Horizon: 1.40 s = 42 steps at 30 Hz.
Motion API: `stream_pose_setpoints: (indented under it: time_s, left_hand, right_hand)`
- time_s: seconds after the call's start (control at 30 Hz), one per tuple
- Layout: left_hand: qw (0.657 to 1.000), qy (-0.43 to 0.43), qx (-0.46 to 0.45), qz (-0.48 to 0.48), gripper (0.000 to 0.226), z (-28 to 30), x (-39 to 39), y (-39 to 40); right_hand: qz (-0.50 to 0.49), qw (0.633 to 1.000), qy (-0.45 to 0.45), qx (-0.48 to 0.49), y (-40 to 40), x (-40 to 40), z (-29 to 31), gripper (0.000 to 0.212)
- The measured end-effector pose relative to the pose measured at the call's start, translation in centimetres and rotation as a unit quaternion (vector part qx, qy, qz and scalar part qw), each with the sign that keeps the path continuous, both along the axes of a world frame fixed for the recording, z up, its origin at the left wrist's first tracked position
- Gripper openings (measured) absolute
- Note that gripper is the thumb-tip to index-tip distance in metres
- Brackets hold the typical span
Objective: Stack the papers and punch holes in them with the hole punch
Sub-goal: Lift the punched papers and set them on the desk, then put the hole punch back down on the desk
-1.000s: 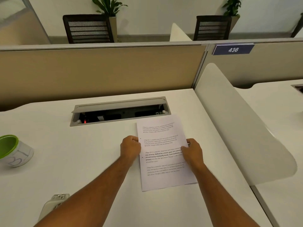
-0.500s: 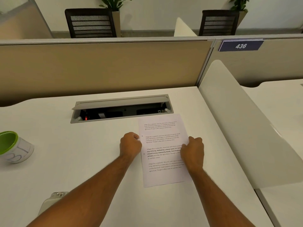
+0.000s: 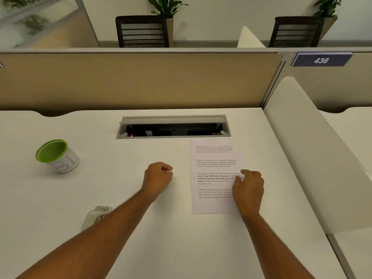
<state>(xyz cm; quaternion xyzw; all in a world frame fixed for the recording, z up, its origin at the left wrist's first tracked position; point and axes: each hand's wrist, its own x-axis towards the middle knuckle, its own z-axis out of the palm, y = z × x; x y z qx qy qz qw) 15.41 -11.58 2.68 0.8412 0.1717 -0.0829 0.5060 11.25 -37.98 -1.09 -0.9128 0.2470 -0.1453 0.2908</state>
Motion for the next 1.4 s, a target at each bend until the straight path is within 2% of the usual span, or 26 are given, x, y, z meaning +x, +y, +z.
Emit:
stream_pose_setpoints:
  time_s: [0.3,0.43,0.63,0.8,1.03,1.13,1.3,1.4]
  left_hand:
    - [0.998,0.017,-0.013,0.065,0.016,1.0,-7.7,9.2]
    - [0.997,0.018,-0.005,0.074,0.019,0.8,-10.7,12.2]
    - [0.999,-0.002,0.026,0.036,0.020,-0.6,-16.2,14.9]
    - [0.993,-0.056,0.102,-0.024,0.020,-3.1,-21.1,16.1]
    - [0.975,-0.170,0.142,0.000,0.027,-4.0,-21.7,18.0]
    - [0.964,-0.200,0.175,-0.011,0.039,-4.2,-20.4,19.1]
    - [0.966,-0.156,0.197,-0.065,0.068,-4.9,-18.5,20.1]
    - [0.968,-0.135,0.196,-0.079,0.068,-5.4,-18.0,20.2]
  right_hand:
    - [0.125,0.991,-0.049,0.016,9.0,-6.6,-0.2,0.021]
    - [0.203,0.978,-0.042,0.018,13.5,-10.3,-0.5,0.019]
    - [0.308,0.951,0.011,-0.026,19.0,-15.1,-1.4,0.025]
    - [0.369,0.926,0.026,-0.077,22.5,-17.1,-1.8,0.037]
    - [0.388,0.913,0.056,-0.114,25.5,-17.8,-2.4,0.043]
    - [0.396,0.908,0.057,-0.125,26.4,-17.8,-2.4,0.044]
    - [0.400,0.901,0.078,-0.146,27.4,-18.0,-2.5,0.049]
    - [0.400,0.899,0.095,-0.151,27.5,-18.1,-2.6,0.053]
